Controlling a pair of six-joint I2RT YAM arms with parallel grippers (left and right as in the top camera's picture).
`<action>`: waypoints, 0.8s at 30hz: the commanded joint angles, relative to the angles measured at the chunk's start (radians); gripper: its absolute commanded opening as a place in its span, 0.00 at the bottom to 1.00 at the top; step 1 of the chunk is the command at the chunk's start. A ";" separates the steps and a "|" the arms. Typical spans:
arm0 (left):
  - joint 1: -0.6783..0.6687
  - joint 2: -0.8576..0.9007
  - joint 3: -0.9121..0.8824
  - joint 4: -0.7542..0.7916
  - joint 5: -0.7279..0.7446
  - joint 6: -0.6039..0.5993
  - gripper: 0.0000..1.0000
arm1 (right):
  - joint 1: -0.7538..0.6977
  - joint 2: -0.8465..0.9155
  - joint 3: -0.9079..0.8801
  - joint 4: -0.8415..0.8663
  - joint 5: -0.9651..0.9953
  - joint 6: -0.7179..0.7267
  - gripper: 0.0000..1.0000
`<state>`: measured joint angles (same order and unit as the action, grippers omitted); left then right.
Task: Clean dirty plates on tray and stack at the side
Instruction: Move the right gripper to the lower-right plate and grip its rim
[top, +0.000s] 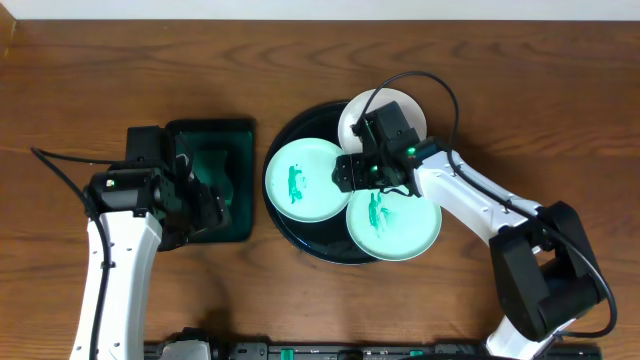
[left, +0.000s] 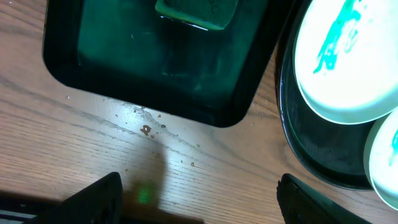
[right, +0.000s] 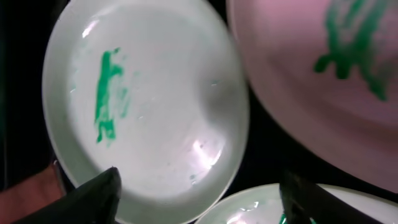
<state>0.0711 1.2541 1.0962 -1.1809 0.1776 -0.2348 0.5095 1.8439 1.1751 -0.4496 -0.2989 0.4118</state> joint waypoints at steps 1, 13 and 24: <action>0.004 -0.001 0.021 -0.004 -0.002 0.012 0.80 | 0.003 0.011 0.013 0.016 0.047 0.056 0.73; 0.004 -0.001 0.021 -0.003 -0.002 0.013 0.80 | 0.003 0.090 0.013 0.056 0.043 0.134 0.62; 0.004 -0.001 0.021 -0.003 -0.002 0.013 0.80 | 0.036 0.170 0.013 0.110 0.025 0.157 0.44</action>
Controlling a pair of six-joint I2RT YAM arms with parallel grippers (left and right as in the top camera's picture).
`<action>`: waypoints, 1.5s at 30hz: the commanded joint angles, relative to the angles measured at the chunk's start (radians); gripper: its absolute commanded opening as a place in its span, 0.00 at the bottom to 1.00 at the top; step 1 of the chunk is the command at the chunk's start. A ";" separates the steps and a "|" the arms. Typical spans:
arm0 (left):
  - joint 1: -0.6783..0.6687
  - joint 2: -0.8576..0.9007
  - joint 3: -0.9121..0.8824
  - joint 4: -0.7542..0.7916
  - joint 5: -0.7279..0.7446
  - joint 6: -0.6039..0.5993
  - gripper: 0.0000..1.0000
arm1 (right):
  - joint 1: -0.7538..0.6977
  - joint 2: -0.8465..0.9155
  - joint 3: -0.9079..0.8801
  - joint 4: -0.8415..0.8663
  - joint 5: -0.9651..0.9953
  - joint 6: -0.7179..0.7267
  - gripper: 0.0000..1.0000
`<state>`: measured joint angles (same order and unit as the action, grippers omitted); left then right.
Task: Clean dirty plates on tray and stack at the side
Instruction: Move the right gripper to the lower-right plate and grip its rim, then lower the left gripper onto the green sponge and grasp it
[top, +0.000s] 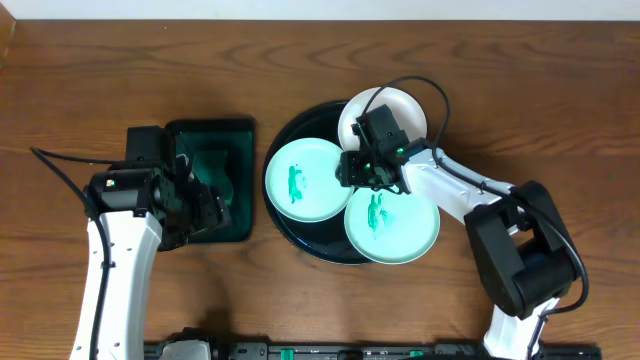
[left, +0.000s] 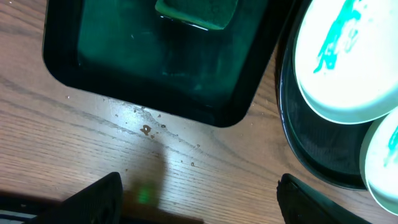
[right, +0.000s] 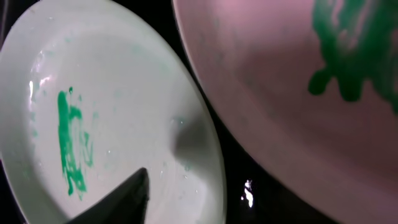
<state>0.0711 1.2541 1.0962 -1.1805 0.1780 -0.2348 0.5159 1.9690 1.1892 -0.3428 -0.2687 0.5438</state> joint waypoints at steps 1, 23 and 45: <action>0.004 -0.001 0.021 -0.004 -0.003 0.013 0.80 | 0.033 0.045 -0.001 0.008 -0.005 0.024 0.37; 0.004 -0.001 0.021 0.018 -0.002 -0.132 0.79 | 0.037 0.045 -0.001 -0.038 0.020 0.026 0.01; 0.004 0.075 0.021 0.184 -0.003 -0.082 0.52 | 0.002 -0.026 0.002 -0.128 0.104 -0.113 0.01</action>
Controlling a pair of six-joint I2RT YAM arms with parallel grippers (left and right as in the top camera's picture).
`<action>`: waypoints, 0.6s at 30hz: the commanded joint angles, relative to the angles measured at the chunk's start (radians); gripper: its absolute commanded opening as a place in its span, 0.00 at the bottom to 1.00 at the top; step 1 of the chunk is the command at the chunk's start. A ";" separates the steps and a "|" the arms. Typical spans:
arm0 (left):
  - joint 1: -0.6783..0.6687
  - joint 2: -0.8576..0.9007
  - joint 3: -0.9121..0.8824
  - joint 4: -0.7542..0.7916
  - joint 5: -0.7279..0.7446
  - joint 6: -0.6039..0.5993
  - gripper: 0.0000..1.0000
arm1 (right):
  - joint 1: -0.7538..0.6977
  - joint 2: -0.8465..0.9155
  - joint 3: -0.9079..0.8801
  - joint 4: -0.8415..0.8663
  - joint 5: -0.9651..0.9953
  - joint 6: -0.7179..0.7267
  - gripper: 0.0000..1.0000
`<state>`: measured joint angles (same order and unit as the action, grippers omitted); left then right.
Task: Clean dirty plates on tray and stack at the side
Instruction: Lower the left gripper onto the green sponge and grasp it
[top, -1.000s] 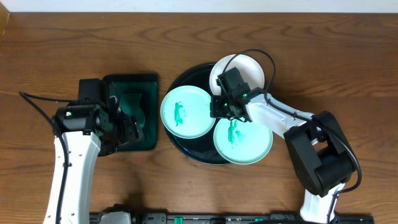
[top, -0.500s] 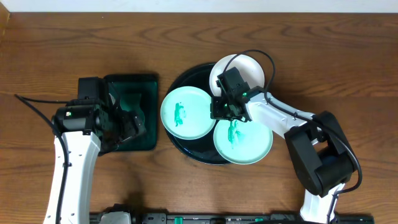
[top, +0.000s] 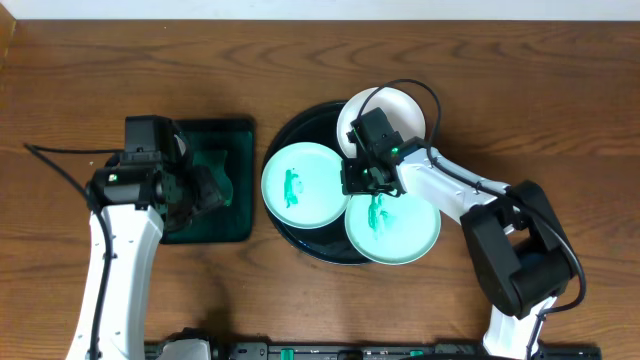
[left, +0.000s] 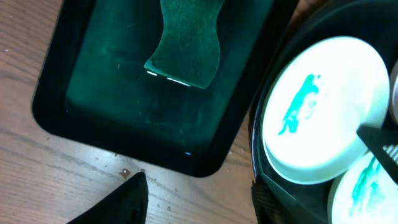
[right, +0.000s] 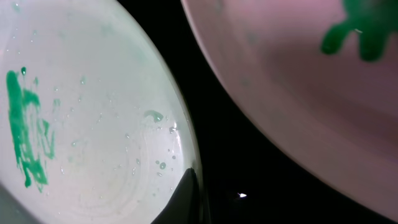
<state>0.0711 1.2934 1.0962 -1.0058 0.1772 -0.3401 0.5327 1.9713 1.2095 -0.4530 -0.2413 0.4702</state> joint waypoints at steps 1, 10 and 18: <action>0.004 0.051 0.021 0.018 -0.002 0.033 0.48 | -0.015 -0.031 -0.018 -0.023 0.080 -0.037 0.01; 0.004 0.222 0.021 0.180 -0.006 0.089 0.55 | -0.011 -0.030 -0.018 -0.044 0.080 -0.053 0.01; 0.004 0.391 0.021 0.298 -0.085 0.139 0.59 | -0.007 -0.030 -0.018 -0.059 0.079 -0.061 0.01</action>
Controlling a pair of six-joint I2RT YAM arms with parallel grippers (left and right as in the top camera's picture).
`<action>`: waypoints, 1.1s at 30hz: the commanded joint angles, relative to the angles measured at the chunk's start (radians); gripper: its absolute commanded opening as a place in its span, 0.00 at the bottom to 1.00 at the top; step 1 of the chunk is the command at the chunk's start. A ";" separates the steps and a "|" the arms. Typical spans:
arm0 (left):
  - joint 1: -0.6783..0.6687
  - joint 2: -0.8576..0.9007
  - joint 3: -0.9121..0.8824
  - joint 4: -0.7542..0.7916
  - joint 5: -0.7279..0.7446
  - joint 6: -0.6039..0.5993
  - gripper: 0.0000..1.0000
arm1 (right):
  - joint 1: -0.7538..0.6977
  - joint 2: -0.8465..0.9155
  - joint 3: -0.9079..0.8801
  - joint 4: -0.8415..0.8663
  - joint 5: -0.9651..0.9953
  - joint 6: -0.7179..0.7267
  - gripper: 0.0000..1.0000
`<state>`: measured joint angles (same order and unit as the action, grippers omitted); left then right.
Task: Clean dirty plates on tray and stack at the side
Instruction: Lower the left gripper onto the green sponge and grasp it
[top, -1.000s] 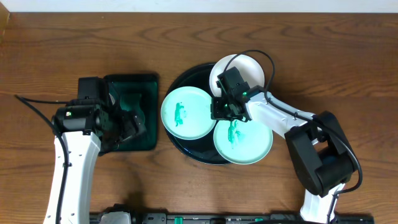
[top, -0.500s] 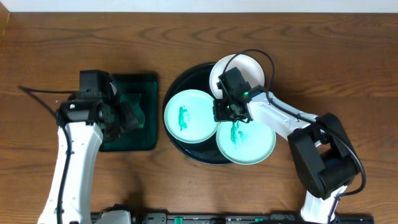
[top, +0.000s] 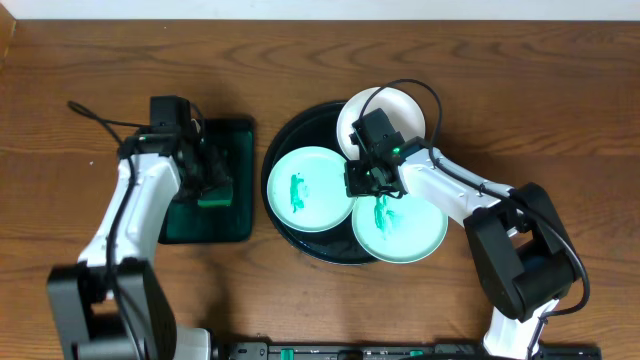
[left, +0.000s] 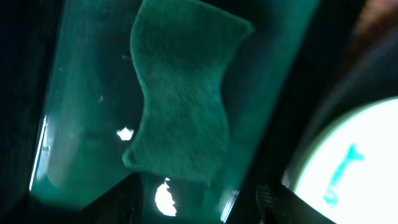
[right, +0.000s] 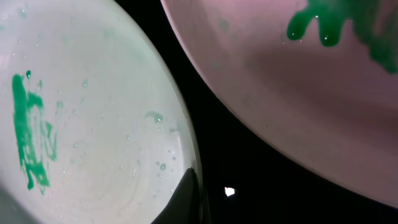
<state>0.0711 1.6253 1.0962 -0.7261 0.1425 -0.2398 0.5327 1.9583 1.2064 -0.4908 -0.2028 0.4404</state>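
A round black tray (top: 300, 125) holds three plates. The left plate (top: 308, 190) and the near-right plate (top: 400, 230) carry green smears; the far plate (top: 390, 110) looks white from overhead. My right gripper (top: 363, 182) is down between them, shut on the left plate's right rim. In the right wrist view one dark finger (right: 186, 190) lies on the rim of that left plate (right: 93, 124); the other finger is hidden. My left gripper (left: 196, 205) stands open just above a green sponge (left: 183, 118) lying in the green tub (top: 236, 228).
The green tub sits left of the black tray on the brown wooden table (top: 500, 60). A smeared plate (right: 298, 81) looks pinkish and fills the upper right of the right wrist view. Cables loop above both arms.
My left gripper has moved farther over the tub and closer to the sponge, still open. The left and near-right plates have shifted slightly to the right. My right gripper stays on the left plate's rim.
At first my right gripper stood open above the gap between the plates, and my left was open over the tub's near edge. My right was then lower at the left plate's rim, then on it. My left is now over the sponge.
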 joint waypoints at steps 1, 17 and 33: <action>0.004 0.079 0.021 0.029 -0.050 0.039 0.56 | -0.008 -0.017 -0.015 -0.024 0.041 -0.033 0.01; 0.004 0.217 0.021 0.231 -0.038 0.049 0.51 | -0.008 -0.017 -0.015 -0.027 0.041 -0.057 0.01; -0.033 0.151 0.024 0.249 -0.013 0.050 0.66 | -0.008 -0.017 -0.015 -0.037 0.040 -0.057 0.02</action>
<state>0.0540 1.8179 1.0966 -0.4881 0.1169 -0.2043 0.5327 1.9549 1.2064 -0.5056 -0.2001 0.4088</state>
